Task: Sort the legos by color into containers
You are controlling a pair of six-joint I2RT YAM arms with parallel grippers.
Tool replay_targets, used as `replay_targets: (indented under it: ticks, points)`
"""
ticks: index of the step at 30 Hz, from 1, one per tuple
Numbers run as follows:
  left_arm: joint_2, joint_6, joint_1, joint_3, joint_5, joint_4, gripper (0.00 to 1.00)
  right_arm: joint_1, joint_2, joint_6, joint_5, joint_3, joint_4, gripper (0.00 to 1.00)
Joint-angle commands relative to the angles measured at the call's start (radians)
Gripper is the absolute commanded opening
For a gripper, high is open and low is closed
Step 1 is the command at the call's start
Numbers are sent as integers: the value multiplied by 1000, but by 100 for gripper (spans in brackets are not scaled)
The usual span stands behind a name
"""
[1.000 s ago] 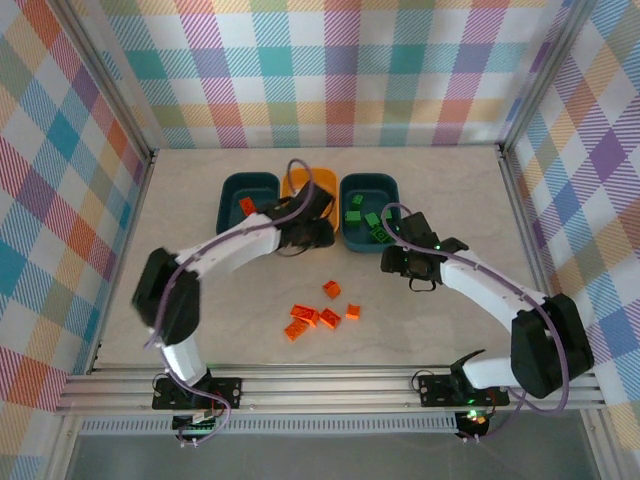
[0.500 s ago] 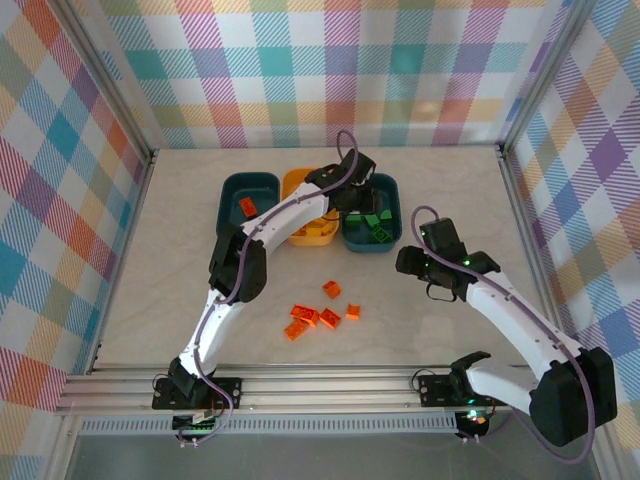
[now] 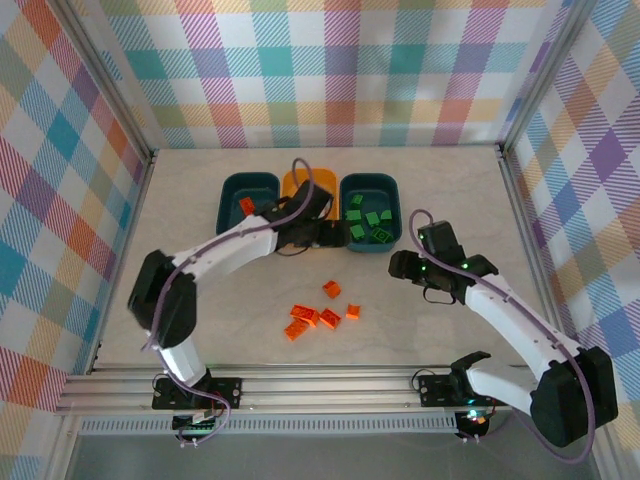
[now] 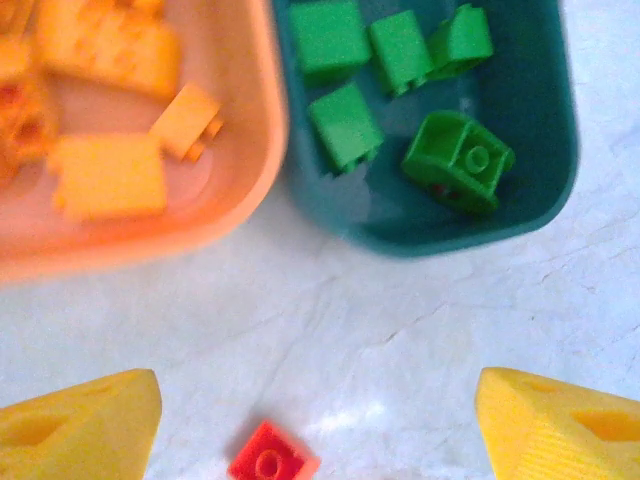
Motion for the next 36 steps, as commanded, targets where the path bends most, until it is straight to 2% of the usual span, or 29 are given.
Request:
replay_targets:
  ticks: [1, 5, 7, 10, 13, 19, 26, 33, 36]
  points:
    - [-96, -125, -11, -199, -35, 52, 81, 68, 69, -60, -57, 33, 70, 67]
    - [-312, -169, 19, -393, -127, 13, 89, 278, 234, -152, 10, 135, 74, 71]
    - [-408, -178, 59, -463, -172, -20, 96, 334, 321, -164, 37, 175, 77, 72]
    - [-508, -227, 124, -556, -296, -87, 100, 376, 439, -161, 27, 245, 86, 73]
    - [-570, -246, 193, -631, -272, -111, 100, 413, 539, -189, 32, 338, 58, 73]
    - [-624, -278, 224, -709, -236, -109, 100, 433, 665, -197, 38, 404, 50, 72]
    - [-598, -286, 228, -707, -219, -89, 100, 469, 736, -194, 97, 411, 17, 62]
    - [-539, -266, 236, -637, -230, -125, 100, 469, 689, -175, 124, 371, 72, 32]
    - [-542, -265, 284, -625, -207, -120, 100, 469, 664, -190, 136, 402, 87, 27]
